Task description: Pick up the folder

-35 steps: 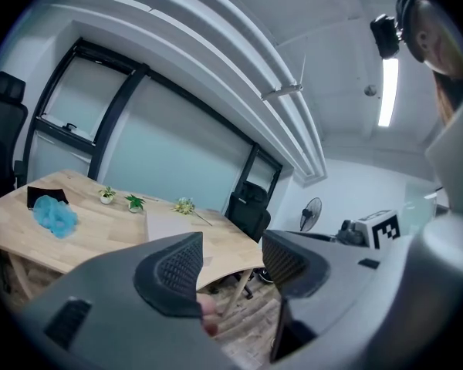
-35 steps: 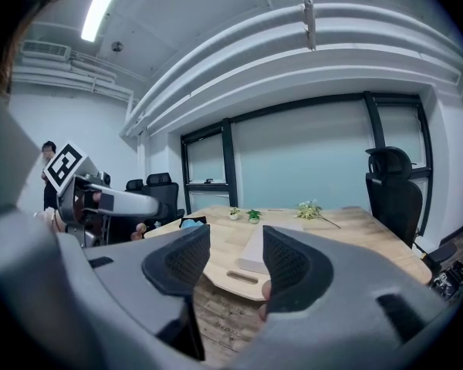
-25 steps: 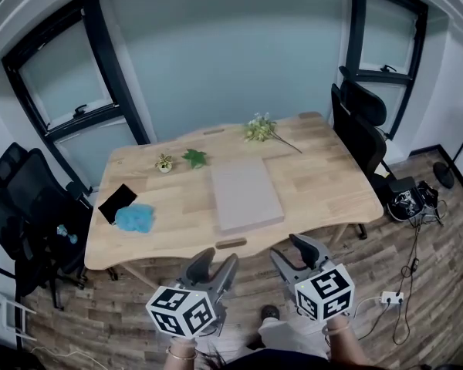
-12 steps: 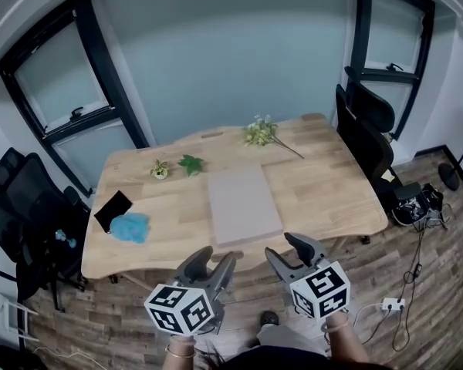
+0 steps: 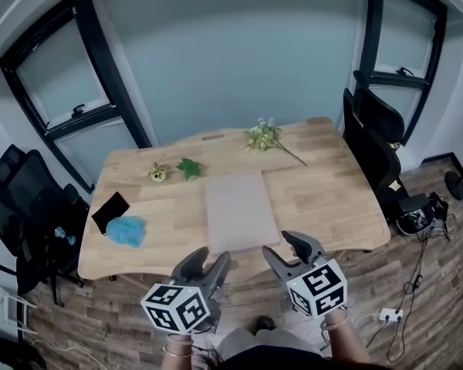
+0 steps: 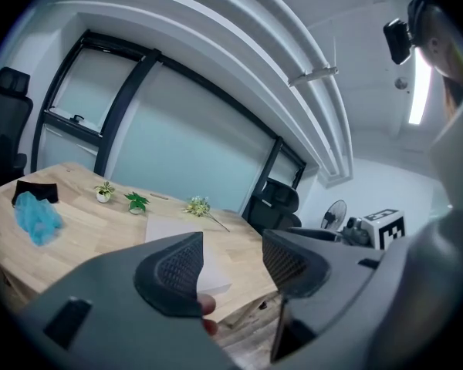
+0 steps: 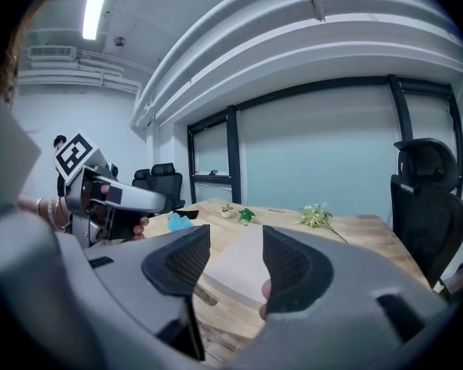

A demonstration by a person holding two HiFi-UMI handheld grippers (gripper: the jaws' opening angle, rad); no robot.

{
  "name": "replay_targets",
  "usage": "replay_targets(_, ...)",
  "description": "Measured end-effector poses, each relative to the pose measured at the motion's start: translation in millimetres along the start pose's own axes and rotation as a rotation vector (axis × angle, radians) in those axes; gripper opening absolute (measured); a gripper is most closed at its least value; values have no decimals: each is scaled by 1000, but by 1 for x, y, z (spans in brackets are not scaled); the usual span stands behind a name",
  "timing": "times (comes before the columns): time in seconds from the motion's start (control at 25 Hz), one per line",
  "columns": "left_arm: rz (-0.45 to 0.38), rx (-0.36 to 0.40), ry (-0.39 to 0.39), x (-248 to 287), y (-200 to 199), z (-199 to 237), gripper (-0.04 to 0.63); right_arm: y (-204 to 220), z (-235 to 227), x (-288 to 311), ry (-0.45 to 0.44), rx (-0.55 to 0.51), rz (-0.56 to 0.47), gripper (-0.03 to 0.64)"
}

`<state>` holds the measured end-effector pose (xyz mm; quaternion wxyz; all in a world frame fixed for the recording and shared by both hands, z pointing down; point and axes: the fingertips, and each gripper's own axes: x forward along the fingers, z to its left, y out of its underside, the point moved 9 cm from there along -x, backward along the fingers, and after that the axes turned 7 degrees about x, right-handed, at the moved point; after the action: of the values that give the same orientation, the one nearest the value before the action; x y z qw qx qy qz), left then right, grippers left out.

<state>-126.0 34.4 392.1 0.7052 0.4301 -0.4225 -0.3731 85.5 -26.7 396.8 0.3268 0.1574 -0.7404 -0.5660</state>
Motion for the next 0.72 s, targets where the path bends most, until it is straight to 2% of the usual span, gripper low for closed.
replay_targets(0.32, 31, -17, -31, 12, 1, 12, 221, 0, -18, 21, -12, 15, 24, 189)
replay_targets(0.72, 56, -34, -37, 37, -2, 51, 222, 0, -37, 57, -7, 36, 65, 189)
